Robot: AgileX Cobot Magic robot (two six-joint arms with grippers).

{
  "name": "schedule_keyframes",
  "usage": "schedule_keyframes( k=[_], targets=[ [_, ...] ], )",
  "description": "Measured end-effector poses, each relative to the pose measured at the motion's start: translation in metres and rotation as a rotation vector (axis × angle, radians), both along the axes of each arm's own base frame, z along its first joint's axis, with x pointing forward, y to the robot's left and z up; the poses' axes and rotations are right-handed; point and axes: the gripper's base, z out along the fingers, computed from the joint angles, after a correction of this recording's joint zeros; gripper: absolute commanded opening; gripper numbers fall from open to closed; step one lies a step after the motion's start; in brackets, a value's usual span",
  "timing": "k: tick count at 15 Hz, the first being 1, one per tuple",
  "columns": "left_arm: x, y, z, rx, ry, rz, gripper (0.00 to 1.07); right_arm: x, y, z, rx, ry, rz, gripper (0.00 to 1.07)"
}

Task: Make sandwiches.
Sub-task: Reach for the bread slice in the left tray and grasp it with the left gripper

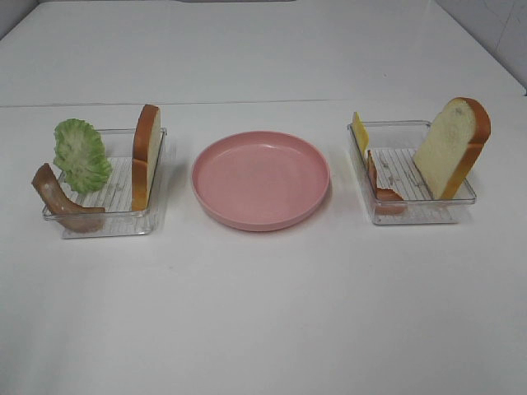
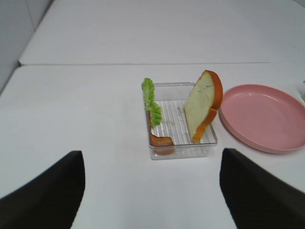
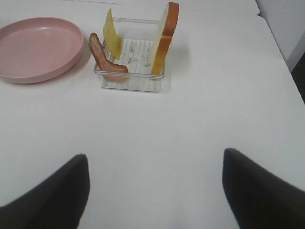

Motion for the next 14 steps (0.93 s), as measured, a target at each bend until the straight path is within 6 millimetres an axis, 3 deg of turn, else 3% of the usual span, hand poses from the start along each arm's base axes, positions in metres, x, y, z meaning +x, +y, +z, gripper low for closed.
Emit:
schedule_keyframes(
  k=[3,4,10,12,14],
  targets=[
    [0.048,-0.001,0.005,-0.045,0.183,-0.024,0.74,0.0,0.0,0.0,0.0,0.0,0.0,0.74],
    [0.091,-0.001,0.005,-0.053,0.348,-0.041,0.74,0.0,0.0,0.0,0.0,0.0,0.0,0.74],
    [0.214,-0.004,-0.003,-0.132,0.735,-0.113,0.74,0.0,0.0,0.0,0.0,0.0,0.0,0.74],
    [0.251,-0.015,-0.005,-0.122,0.785,-0.154,0.74,0.0,0.0,0.0,0.0,0.0,0.0,0.74],
    [0.287,-0.043,-0.006,-0.094,0.801,-0.181,0.74,0.0,0.0,0.0,0.0,0.0,0.0,0.74]
  ],
)
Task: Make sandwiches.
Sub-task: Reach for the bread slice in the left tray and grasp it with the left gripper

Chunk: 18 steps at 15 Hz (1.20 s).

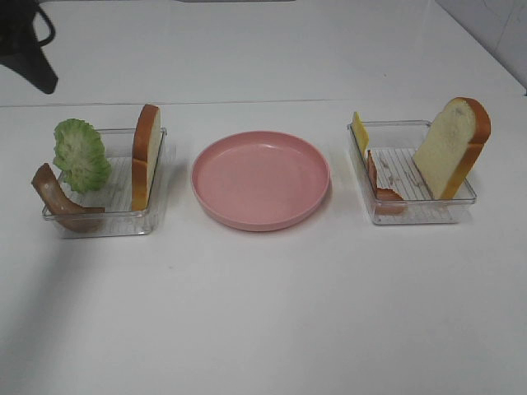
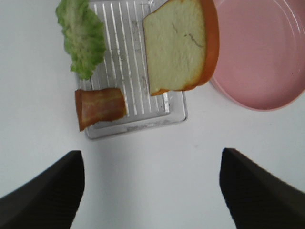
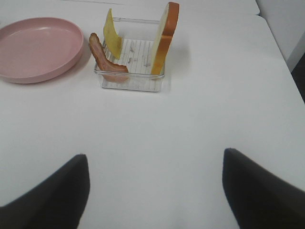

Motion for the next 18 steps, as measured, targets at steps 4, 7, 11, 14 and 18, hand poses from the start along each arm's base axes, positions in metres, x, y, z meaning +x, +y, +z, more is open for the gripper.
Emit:
schedule_keyframes(
  k=[4,7,11,14,18],
  targets=[
    [0.037,-0.054,-0.021,0.139,0.061,-0.03,0.74,0.0,0.0,0.0,0.0,0.0,0.0,0.74],
    [0.056,-0.09,-0.045,0.198,0.124,-0.054,0.74,0.0,0.0,0.0,0.0,0.0,0.0,0.74],
    [0.081,-0.107,-0.075,0.223,0.155,-0.06,0.74,0.0,0.0,0.0,0.0,0.0,0.0,0.74],
    [0.093,-0.111,-0.09,0.216,0.121,-0.067,0.74,0.0,0.0,0.0,0.0,0.0,0.0,0.74],
    [0.101,-0.115,-0.111,0.214,0.112,-0.068,0.74,0.0,0.0,0.0,0.0,0.0,0.0,0.74]
  ],
)
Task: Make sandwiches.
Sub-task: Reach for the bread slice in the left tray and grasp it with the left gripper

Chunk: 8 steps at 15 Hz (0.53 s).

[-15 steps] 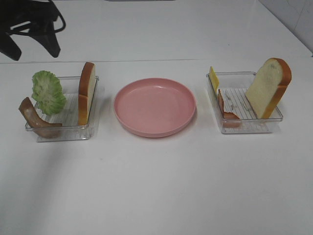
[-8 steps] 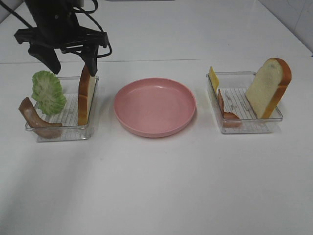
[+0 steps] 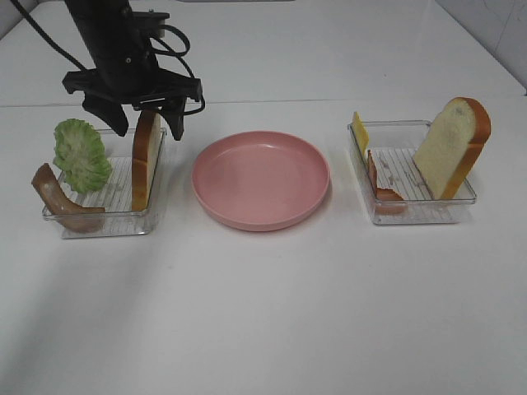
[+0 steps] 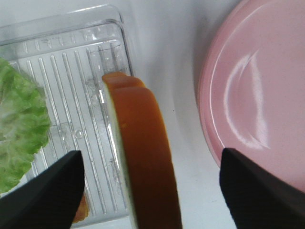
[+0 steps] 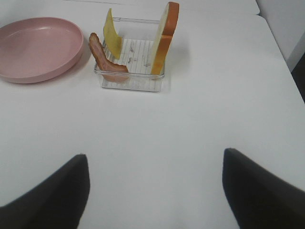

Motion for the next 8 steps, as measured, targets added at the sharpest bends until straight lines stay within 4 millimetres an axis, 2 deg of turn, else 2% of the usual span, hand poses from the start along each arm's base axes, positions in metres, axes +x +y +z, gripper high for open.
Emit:
schedule_keyframes(
  k=[2,3,4,5,8],
  targets=[
    [0.0013,-0.0004,-0.008,0.007,0.015,0.0,0.69,0.0,0.0,0.0,0.0,0.0,0.0,0.74],
    [0.0016,-0.0003,-0.0109,0.012,0.02,-0.001,0.58,0.0,0.0,0.0,0.0,0.0,0.0,0.74],
    [0.0018,-0.0001,-0.0114,0.015,0.02,-0.002,0.55,0.0,0.0,0.0,0.0,0.0,0.0,0.74],
    [0.0021,0.0004,-0.0119,0.022,0.018,-0.005,0.46,0.0,0.0,0.0,0.0,0.0,0.0,0.74],
    [0.0023,0.0013,-0.0119,0.043,0.011,-0.05,0.17,0.0,0.0,0.0,0.0,0.0,0.0,0.74]
  ],
)
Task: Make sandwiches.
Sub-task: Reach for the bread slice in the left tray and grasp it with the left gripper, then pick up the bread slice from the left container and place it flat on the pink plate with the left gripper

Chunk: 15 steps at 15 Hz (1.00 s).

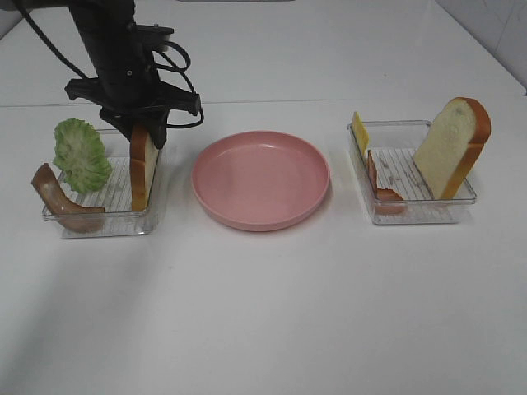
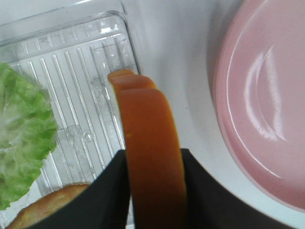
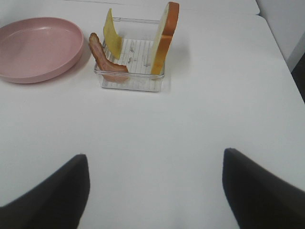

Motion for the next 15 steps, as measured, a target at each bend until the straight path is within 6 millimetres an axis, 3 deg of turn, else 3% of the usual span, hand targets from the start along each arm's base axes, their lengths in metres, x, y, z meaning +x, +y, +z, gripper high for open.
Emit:
schedule_keyframes(
  k=[2,5,6,8,9,11,15],
  targets=[
    [0.0,0.001,0.0,0.016,-0.002,-0.008,0.0,0.0,0.0,0.0,0.0,0.0,0.0,0.74],
    [-0.001,0.002,0.004,0.018,0.001,-0.008,0.0,0.0,0.0,0.0,0.0,0.0,0.0,0.74],
    [-0.004,0.003,0.012,0.014,-0.003,-0.007,0.0,0.0,0.0,0.0,0.0,0.0,0.0,0.74],
    [-0.011,0.003,0.056,-0.032,-0.054,-0.002,0.0,0.0,0.0,0.0,0.0,0.0,0.0,0.74],
    [-0.011,0.003,0.056,-0.032,-0.054,-0.002,0.0,0.0,0.0,0.0,0.0,0.0,0.0,0.74],
    [-0.019,0.001,0.1,-0.125,-0.129,-0.001,0.0,0.0,0.0,0.0,0.0,0.0,0.0,0.74],
    [-0.02,-0.011,0.102,-0.248,-0.12,-0.052,0.0,0.0,0.0,0.0,0.0,0.0,0.0,0.74]
  ],
)
